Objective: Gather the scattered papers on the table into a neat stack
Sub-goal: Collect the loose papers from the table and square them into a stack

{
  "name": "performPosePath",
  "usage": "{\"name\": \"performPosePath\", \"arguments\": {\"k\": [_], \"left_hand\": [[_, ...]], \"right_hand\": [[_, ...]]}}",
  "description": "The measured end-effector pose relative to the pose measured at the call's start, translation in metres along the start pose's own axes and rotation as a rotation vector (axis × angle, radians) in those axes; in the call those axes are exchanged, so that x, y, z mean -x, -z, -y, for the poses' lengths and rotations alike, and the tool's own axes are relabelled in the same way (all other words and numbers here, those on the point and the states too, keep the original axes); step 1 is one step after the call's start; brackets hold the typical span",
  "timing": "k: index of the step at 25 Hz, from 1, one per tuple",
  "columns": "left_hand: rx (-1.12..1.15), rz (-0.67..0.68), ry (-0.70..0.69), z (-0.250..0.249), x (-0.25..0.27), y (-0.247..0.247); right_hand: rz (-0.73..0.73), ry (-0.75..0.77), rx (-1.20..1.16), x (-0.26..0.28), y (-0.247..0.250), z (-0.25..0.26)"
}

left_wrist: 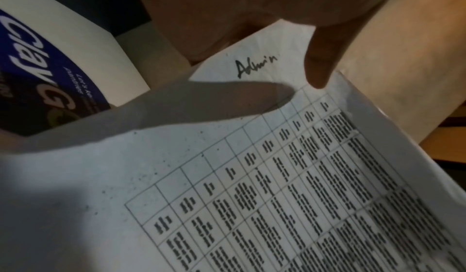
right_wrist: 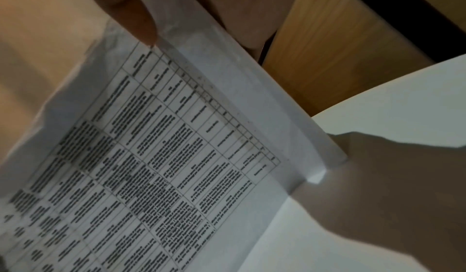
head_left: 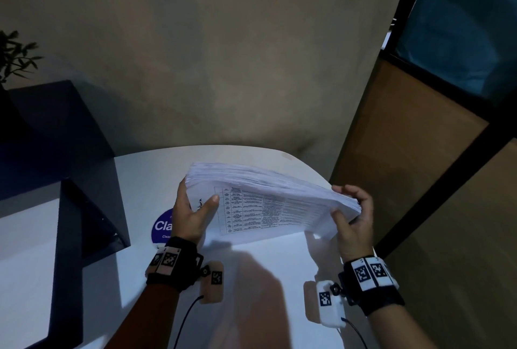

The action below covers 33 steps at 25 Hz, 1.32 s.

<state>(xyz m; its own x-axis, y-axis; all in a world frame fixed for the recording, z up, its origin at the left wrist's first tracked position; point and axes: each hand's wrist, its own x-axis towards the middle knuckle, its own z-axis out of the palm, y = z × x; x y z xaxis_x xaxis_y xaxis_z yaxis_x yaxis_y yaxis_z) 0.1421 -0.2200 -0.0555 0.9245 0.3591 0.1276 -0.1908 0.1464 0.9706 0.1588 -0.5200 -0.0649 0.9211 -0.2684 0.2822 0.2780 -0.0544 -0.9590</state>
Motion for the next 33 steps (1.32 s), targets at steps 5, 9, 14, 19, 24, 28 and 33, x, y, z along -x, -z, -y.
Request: {"name": "performPosePath", "arguments": {"k": [5, 9, 14, 19, 24, 28, 33], "left_hand": [[-0.111, -0.020, 0.018, 0.010, -0.003, 0.001], [-0.248, -0.036, 0.000, 0.009, 0.001, -0.008], [-0.286, -0.016, -0.035, 0.010, 0.010, 0.001], [-0.344, -0.011, 0.033, 0.016, 0.007, 0.005], [-0.460, -0.067, 0.017, -0.003, 0.008, -0.009], [-0.768, 0.124, -0.340, -0.059, 0.000, -0.041], [-1.019, 0.417, -0.627, -0.113, -0.008, -0.076]], "right_hand": [[-0.009, -0.084, 0.149, 0.000, -0.009, 0.001], [-0.017, -0.078, 0.225, -0.007, -0.010, 0.005], [0.060, -0.147, 0.179, -0.005, -0.005, -0.002], [0.025, -0.157, 0.157, -0.007, -0.009, 0.005], [-0.016, -0.016, 0.225, -0.010, -0.013, 0.024], [0.213, 0.487, 0.658, -0.027, -0.035, 0.071], [0.611, 0.334, 0.647, -0.054, -0.032, 0.094]]}}
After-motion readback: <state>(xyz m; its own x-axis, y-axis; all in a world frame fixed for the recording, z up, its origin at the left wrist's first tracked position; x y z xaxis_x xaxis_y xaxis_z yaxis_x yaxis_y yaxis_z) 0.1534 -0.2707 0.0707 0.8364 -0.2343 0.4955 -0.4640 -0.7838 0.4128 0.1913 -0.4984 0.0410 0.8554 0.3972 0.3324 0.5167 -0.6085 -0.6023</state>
